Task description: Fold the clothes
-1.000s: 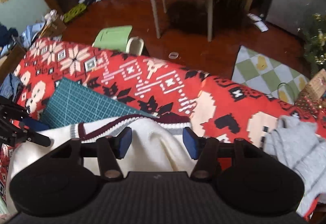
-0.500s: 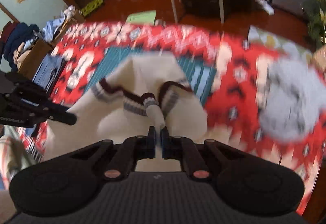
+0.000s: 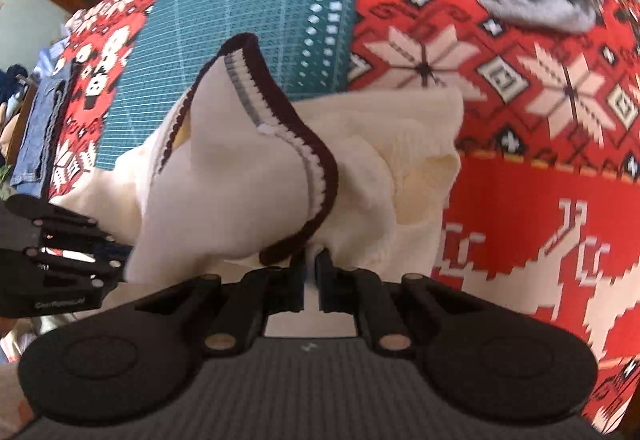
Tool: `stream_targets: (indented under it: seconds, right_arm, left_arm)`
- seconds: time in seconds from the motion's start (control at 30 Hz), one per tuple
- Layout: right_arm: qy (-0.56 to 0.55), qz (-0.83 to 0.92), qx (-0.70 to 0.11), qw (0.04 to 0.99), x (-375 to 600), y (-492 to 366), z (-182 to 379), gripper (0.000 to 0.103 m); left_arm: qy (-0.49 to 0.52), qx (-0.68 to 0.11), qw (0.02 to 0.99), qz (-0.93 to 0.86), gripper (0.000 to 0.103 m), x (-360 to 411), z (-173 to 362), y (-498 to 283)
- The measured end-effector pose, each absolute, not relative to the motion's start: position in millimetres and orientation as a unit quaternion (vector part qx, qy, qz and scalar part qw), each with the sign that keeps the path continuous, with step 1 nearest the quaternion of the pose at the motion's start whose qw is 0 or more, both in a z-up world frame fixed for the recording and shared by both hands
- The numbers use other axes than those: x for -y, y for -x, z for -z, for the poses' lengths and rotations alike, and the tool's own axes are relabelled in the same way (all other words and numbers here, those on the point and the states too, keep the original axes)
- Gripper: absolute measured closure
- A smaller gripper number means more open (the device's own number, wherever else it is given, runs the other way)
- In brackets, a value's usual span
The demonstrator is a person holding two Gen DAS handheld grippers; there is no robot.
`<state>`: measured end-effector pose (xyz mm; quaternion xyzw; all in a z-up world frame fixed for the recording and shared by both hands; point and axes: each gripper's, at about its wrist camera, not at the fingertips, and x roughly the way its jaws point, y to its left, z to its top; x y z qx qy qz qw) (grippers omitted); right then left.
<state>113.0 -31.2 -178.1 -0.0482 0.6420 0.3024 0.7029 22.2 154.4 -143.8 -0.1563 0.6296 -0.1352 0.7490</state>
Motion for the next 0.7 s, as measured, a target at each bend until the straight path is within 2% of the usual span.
stream_targets:
  seconds: [0.07,0.13,0.17,0.27,0.37,0.63,0.7]
  right_arm:
    - [0.031,-0.297,-0.639,0.709,39.0,-110.0,176.4,0.093]
    - [0.017,-0.292,-0.637,0.713,48.2,-105.7,168.1,0.083]
    - [0.013,-0.288,-0.637,0.715,53.6,-103.1,163.7,0.082]
    - [0.004,-0.272,-0.634,0.724,70.6,-102.3,148.1,0.081]
    - [-0.007,-0.257,-0.627,0.736,85.6,-105.3,130.9,0.078]
    - [-0.03,-0.275,-0.588,0.76,76.9,-150.6,90.0,0.071]
    - [-0.014,-0.296,-0.581,0.758,60.2,-164.2,88.4,0.07]
  left_arm:
    - [0.174,-0.623,0.751,0.135,0.091,-162.1,131.6,-17.6]
    - [0.188,-0.614,0.755,0.133,0.082,-171.5,117.4,-12.5]
    - [0.191,-0.608,0.759,0.132,0.079,-176.9,109.2,-11.1]
    - [0.184,-0.589,0.778,0.119,0.078,-191.7,88.2,-15.8]
    - [0.173,-0.573,0.793,0.111,0.072,-200.3,84.5,-33.4]
    - [0.113,-0.586,0.789,0.143,0.072,-197.9,116.3,-90.6]
    - [0.1,-0.589,0.784,0.167,0.079,-196.3,122.6,-97.2]
